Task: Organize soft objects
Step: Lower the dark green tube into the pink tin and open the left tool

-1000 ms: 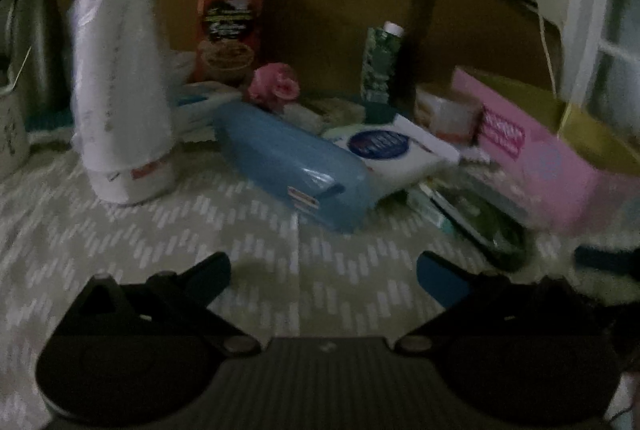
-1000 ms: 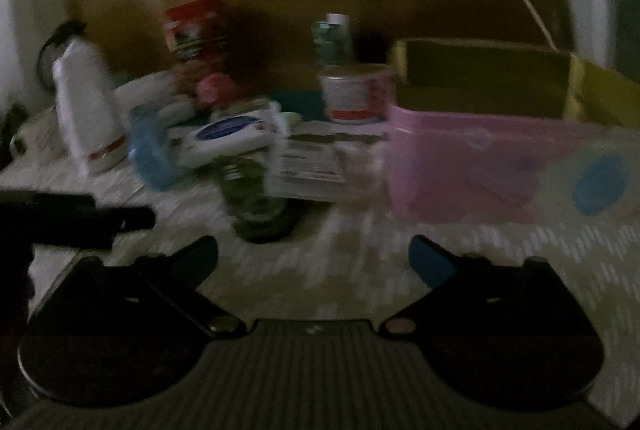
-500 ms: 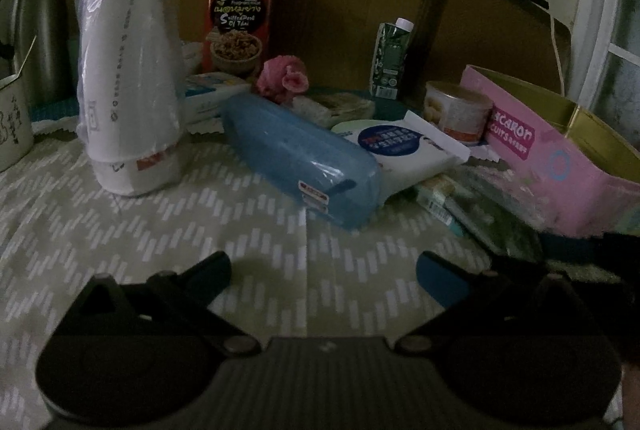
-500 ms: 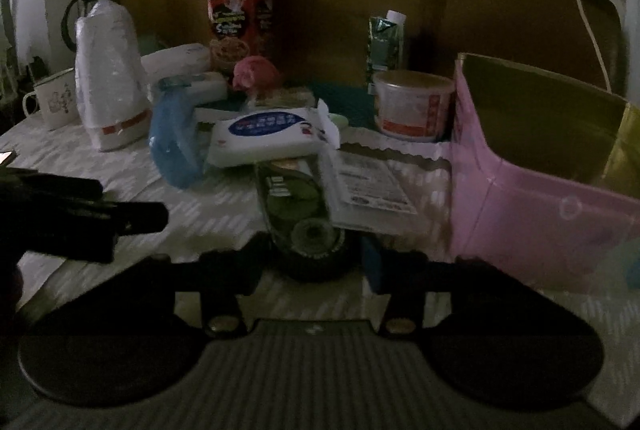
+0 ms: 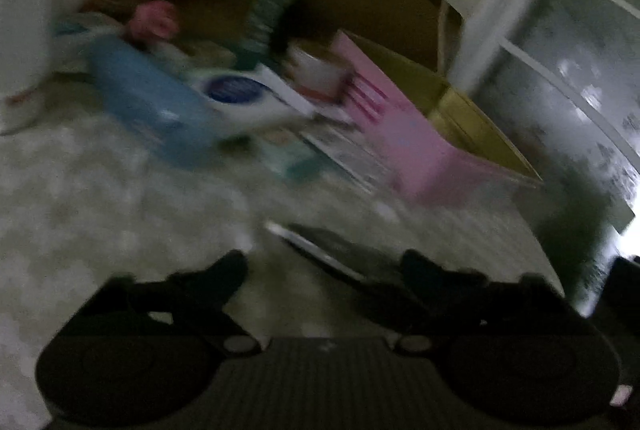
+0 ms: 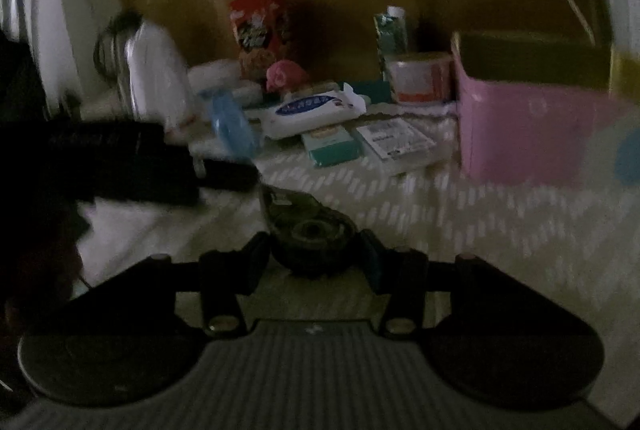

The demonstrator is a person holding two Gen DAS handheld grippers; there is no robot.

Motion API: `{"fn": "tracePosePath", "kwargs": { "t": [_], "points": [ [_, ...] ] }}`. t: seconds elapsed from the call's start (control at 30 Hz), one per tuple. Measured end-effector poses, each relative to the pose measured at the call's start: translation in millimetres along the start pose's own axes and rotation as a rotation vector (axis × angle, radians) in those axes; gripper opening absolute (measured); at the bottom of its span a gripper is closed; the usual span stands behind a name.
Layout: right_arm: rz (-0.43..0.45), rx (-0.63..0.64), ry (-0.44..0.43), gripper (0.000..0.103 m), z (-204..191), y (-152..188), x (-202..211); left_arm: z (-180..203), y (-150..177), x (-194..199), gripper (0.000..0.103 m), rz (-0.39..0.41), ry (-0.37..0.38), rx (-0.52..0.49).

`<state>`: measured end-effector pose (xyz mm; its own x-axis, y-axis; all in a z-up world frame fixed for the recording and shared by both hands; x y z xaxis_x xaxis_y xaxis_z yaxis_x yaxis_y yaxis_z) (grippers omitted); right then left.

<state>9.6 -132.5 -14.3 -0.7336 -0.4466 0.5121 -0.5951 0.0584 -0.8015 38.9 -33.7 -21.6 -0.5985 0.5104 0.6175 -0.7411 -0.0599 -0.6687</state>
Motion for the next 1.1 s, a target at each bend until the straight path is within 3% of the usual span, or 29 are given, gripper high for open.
{"fn": "tracePosePath", "kwargs": {
  "t": [0.03,0.13,0.2,0.43,0.73,1.03,1.1],
  "points": [
    [0.004,-0.048,-0.026,0.052,4.2,-1.1,0.8,5.1,-0.5,-4.2,0.071,-0.012,0.010,0.002],
    [0.018,-0.118,-0.080,0.051,11.2,0.4,4.8,15.4,-3.6,-16.4,0.048,-0.054,0.029,0.021],
    [0.031,-0.122,-0.091,0.051,12.0,2.4,8.9,23.8,-6.1,-24.4,0.042,-0.074,0.039,0.033],
    [0.183,-0.056,-0.028,0.051,24.5,-16.8,37.0,74.1,-38.7,-23.3,0.042,-0.012,0.079,-0.084],
    [0.378,0.024,0.191,0.051,71.0,-64.5,61.3,148.5,-89.1,-69.8,0.043,0.049,0.155,-0.219],
    [0.369,0.042,0.346,0.051,120.6,-69.9,49.5,155.9,-101.3,-112.7,0.047,0.027,0.132,-0.186],
    [0.362,0.064,0.378,0.052,120.7,-70.7,43.2,155.0,-101.9,-115.1,0.053,0.033,0.110,-0.190]
  ]
}}
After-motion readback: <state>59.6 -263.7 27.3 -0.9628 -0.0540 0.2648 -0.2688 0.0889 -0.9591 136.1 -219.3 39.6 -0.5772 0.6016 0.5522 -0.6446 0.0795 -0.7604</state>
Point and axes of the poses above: each gripper's, at about its wrist camera, not at the fingertips, and x roughly against the way its jaws point, z to its right, y to its underside, the point moved 6 cm from there along -x, roughly the way its jaws point, and after that the axes turned 2 degrees about -y, right-handed, at the moved point
